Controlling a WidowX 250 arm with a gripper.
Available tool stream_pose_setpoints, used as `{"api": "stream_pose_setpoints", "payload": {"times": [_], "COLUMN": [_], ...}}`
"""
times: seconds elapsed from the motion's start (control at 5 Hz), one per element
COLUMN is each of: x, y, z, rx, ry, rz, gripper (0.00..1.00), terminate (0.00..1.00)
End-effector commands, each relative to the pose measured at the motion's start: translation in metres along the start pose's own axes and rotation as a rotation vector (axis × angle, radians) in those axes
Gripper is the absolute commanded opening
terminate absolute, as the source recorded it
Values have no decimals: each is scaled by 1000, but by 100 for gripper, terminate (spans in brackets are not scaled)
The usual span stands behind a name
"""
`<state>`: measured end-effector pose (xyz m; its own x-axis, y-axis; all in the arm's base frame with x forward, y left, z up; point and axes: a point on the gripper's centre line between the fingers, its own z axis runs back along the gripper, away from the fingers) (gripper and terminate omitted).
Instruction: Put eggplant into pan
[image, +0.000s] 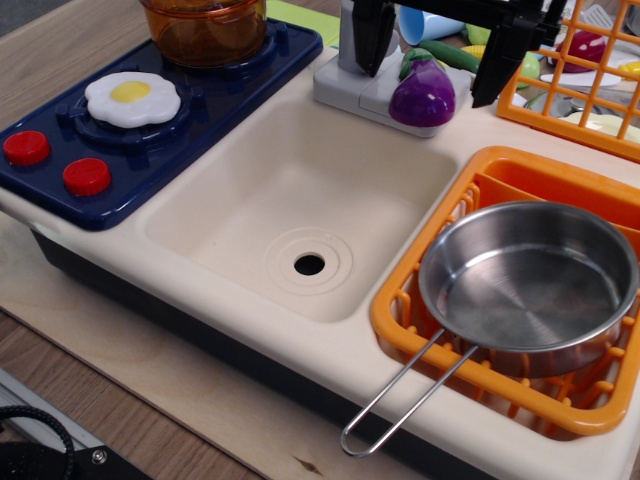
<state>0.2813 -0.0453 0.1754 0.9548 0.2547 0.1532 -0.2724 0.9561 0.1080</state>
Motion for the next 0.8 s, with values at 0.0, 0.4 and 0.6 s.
{"api": "stream_pose_setpoints", "payload": {"times": [0.0,0.4,0.6], "x": [0,24,30], "y": [0,13,19], "z": [0,-4,-15], "rx": [0,-6,-32], "ry": [0,-7,-22], "rz": [0,-49,-57], "gripper": [100,100,100], "terminate": [0,0,0]}}
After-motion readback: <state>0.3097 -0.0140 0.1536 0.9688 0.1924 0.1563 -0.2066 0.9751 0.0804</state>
